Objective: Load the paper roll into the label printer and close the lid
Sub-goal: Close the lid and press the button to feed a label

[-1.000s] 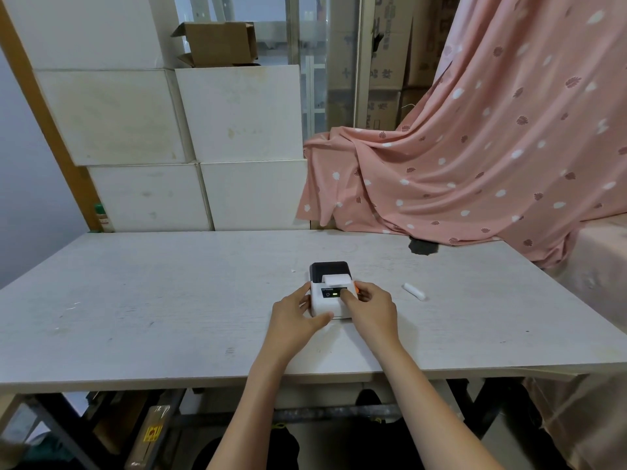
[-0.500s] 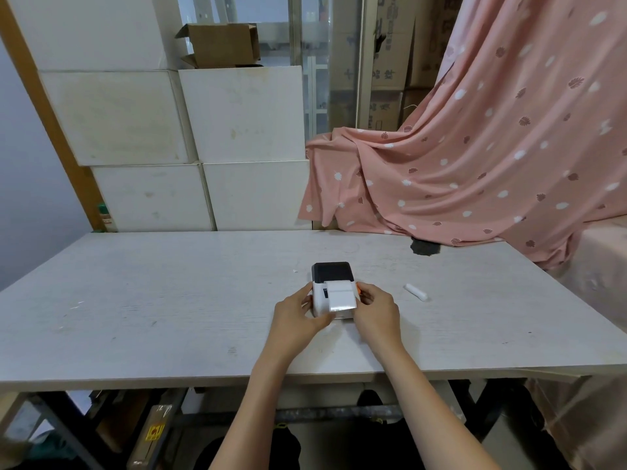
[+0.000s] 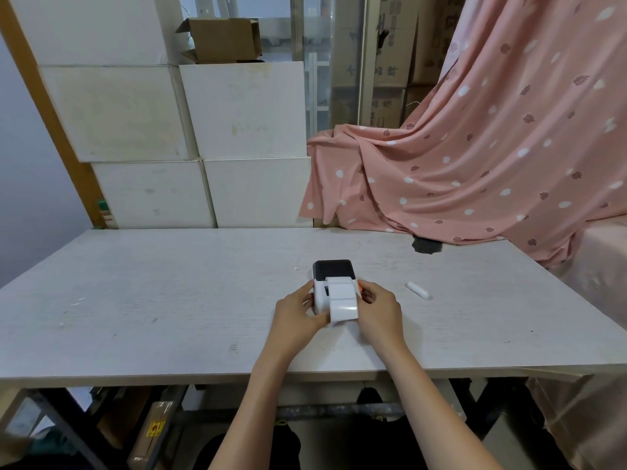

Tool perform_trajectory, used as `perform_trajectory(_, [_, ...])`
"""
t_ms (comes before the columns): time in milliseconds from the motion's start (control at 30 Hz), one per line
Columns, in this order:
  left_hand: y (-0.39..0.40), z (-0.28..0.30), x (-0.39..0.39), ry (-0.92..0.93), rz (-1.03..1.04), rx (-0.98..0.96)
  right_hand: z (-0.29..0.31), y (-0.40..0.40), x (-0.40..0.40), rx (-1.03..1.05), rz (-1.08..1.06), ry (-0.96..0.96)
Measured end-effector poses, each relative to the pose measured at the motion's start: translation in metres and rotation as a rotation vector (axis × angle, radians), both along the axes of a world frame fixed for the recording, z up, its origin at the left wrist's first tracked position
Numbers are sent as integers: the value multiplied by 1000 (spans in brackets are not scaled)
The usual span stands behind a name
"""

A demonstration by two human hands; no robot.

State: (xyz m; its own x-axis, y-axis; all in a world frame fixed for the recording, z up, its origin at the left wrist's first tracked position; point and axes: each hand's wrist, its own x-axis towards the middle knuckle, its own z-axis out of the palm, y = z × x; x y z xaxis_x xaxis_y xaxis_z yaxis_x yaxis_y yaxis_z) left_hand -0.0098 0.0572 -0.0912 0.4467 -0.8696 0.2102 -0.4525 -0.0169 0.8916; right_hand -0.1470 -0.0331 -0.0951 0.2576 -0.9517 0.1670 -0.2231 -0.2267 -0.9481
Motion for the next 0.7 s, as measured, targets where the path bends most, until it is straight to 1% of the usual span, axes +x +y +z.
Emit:
perform_trajectory(533, [-2,-2,1,1,6,9,5,5,-1,-4,6,21])
perform_trajectory(700, [0,2,0,14,23,28,13,9,-3,17,-37,37])
